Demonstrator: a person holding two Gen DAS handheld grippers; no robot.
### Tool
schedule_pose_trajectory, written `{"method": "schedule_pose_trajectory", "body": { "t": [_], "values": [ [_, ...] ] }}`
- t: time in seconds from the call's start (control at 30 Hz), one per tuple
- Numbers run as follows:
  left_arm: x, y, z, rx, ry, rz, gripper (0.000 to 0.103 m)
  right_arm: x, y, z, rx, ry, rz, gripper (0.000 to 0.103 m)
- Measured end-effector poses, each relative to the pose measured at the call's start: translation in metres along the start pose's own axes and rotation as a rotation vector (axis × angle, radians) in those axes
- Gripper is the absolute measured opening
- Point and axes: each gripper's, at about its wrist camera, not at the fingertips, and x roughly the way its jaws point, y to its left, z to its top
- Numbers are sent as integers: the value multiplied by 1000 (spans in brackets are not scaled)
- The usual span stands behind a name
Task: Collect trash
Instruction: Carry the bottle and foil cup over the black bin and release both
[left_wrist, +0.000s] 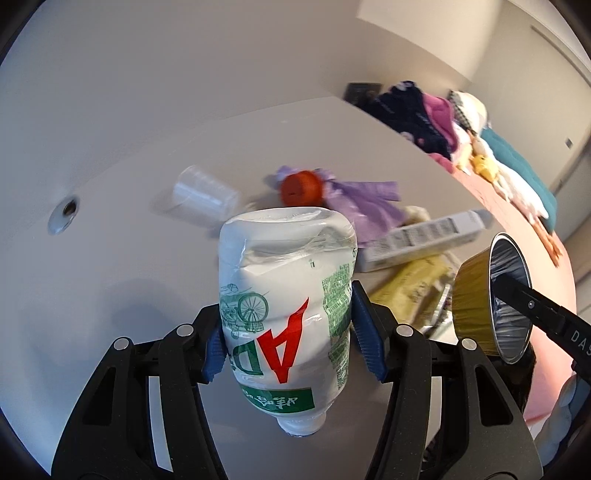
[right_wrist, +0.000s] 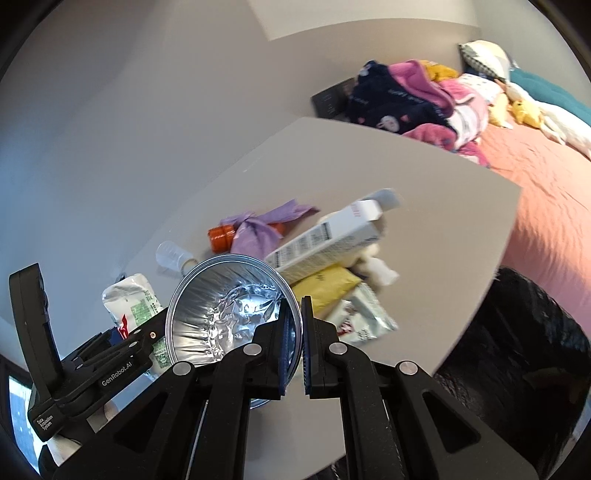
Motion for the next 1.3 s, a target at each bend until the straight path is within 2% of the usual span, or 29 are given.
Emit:
{"method": "schedule_pose_trajectory", "body": {
  "t": [0.33,0.67,0.93,1.17,1.2,1.23,1.27,1.3],
  "values": [
    [-9,-54,8,122,-24,-93,57,-43,-46,-7,99,-80,-77,7],
    [-13,-122,7,256,-12,-225,57,-81,-100,-23,217,-135,-160,7],
    [-7,-185,-4,382,23,-325,57,-112,-140,-40,307,-172,-234,7],
    [-4,-228,-25,496,88,-416,57,-130,-172,-59,392,-174,-277,7],
    [-2,-234,-29,518,114,-443,59,-134,-178,-62,422,-178,-277,8],
    [0,-239,-33,537,138,-463,66,-137,-183,-65,447,-181,-276,12],
    [1,-243,-35,549,148,-468,88,-140,-186,-68,468,-183,-280,29],
    [0,-247,-39,563,144,-463,97,-144,-189,-70,486,-191,-298,53]
  ]
}}
